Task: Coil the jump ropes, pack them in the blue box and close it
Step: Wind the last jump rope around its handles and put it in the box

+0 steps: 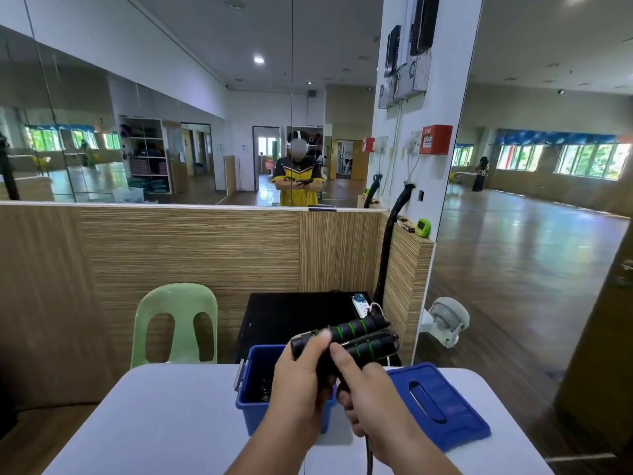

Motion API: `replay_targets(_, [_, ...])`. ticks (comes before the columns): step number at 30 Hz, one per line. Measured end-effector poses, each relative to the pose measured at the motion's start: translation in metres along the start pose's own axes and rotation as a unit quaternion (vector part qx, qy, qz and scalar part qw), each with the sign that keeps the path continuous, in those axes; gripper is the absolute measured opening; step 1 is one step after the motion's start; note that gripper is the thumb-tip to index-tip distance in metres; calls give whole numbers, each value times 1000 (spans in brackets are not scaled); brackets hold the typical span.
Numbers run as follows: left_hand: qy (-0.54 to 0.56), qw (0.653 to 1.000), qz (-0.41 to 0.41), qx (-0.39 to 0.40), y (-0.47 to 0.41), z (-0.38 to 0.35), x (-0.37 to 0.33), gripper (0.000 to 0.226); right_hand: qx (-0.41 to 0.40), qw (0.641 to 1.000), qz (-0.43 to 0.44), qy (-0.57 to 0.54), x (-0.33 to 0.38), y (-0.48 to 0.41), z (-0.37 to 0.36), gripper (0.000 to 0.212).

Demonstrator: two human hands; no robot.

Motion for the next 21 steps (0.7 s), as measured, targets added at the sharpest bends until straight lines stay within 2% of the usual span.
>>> replay_targets(5, [-11,998,-5,-61,-2,9,-2,40,41,999,-9,-10,-5,7,-10,53])
replay_targets(14, [-37,988,-19,-151,-5,20,-11,56,97,995,-23,3,-21,8,-21,47])
replay_targets(21, [-62,989,-17,-136,1,10,-15,50,154,987,6,-44,-45,6,-24,52])
Point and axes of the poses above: each hand's wrist, its own y-axis away from the middle knuckle, its own z-axis out of the back of the hand, x = y × z, the point moved 9 cm from there along -y, towards the middle knuckle, and after that the axes turned 7 degrees about z, right-handed, at the moved point
